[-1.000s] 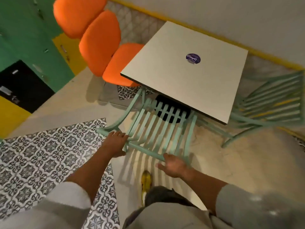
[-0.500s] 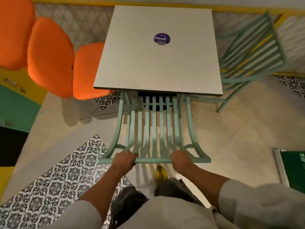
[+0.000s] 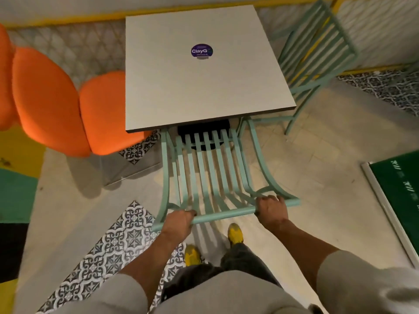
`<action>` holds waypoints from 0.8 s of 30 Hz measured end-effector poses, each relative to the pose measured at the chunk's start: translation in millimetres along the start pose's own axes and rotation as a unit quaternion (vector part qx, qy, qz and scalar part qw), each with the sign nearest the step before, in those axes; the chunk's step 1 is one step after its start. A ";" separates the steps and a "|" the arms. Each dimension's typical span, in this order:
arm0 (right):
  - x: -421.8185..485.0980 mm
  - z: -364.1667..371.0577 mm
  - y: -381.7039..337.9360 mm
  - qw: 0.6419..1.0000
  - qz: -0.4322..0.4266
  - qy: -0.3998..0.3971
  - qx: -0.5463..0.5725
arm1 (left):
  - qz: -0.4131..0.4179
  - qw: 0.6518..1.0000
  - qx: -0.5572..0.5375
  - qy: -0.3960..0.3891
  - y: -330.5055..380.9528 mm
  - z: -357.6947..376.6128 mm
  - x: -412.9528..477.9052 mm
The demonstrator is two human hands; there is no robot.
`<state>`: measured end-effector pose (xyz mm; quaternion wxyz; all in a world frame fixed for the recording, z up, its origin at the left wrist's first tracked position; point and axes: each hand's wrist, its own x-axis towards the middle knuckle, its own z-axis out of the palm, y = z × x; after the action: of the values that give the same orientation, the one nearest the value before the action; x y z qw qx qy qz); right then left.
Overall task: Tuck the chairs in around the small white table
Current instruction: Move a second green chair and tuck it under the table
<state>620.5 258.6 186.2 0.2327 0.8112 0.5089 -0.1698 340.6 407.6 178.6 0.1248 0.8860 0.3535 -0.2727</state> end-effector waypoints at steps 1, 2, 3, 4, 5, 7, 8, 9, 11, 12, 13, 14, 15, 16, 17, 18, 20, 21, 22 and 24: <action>0.3 3.2 3.1 1.000 0.000 -0.004 -0.004 | 0.002 1.000 0.005 0.002 0.9 0.0 0.0; 1.0 4.5 5.5 1.000 0.001 -0.008 -0.007 | 0.006 1.000 0.010 0.005 1.7 -0.2 0.6; 2.4 4.3 7.3 1.000 0.002 -0.015 -0.007 | 0.010 1.000 0.015 0.010 1.9 -0.2 2.3; 4.9 3.0 8.6 1.000 0.000 -0.025 -0.009 | 0.016 1.000 0.020 0.015 1.2 0.5 4.0; 7.5 1.9 9.1 0.999 -0.006 -0.036 -0.010 | 0.020 0.999 0.023 0.017 0.2 1.2 5.4; 11.6 0.8 8.2 0.998 -0.020 -0.052 -0.013 | 0.018 0.999 0.021 0.019 -0.9 2.1 6.1; 13.8 0.7 8.5 0.998 -0.025 -0.054 -0.014 | 0.014 0.999 0.020 0.022 -0.2 3.2 6.6; 14.9 -0.1 9.0 0.998 -0.028 -0.052 -0.014 | 0.014 0.999 0.022 0.025 0.4 3.9 7.6; 16.9 -2.1 13.7 0.998 -0.027 -0.050 -0.019 | 0.014 0.999 0.031 0.032 3.0 2.9 12.0; 19.2 -3.8 18.9 0.998 -0.028 -0.048 -0.029 | 0.015 0.999 0.033 0.037 5.7 1.5 16.0; 22.1 -6.4 21.1 0.998 -0.029 -0.044 -0.034 | 0.017 0.998 0.036 0.040 5.2 -1.3 18.9; 25.8 -10.0 24.4 0.998 -0.029 -0.041 -0.036 | 0.020 0.998 0.035 0.042 5.3 -5.7 21.7; 29.5 -14.4 27.0 0.998 -0.029 -0.035 -0.035 | 0.020 0.998 0.035 0.043 4.3 -11.1 25.0; 33.0 -19.2 28.2 0.999 -0.028 -0.028 -0.033 | 0.019 0.998 0.034 0.045 1.7 -16.4 27.5; 36.5 -23.4 28.1 0.999 -0.028 -0.022 -0.029 | 0.015 0.998 0.036 0.051 -1.8 -21.2 29.4; 38.9 -26.6 27.1 0.999 -0.028 -0.020 -0.024 | 0.008 0.998 0.039 0.058 -5.0 -24.5 30.4; 41.7 -29.9 22.5 0.999 -0.031 -0.016 -0.012 | -0.006 0.996 0.051 0.071 -10.4 -28.5 29.5; 41.5 -30.4 20.4 0.999 -0.030 -0.015 -0.010 | -0.010 0.996 0.058 0.072 -11.8 -29.8 28.8; 40.7 -30.1 18.5 0.999 -0.030 -0.016 -0.010 | -0.013 0.995 0.062 0.074 -12.8 -29.9 27.5; 37.3 -24.2 17.4 0.999 -0.031 -0.017 -0.013 | -0.023 0.995 0.055 0.078 -9.9 -25.1 23.3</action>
<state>653.0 293.2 190.9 0.2461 0.7891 0.5318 -0.1840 357.6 438.2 185.6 0.0416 0.9018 0.3668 -0.2247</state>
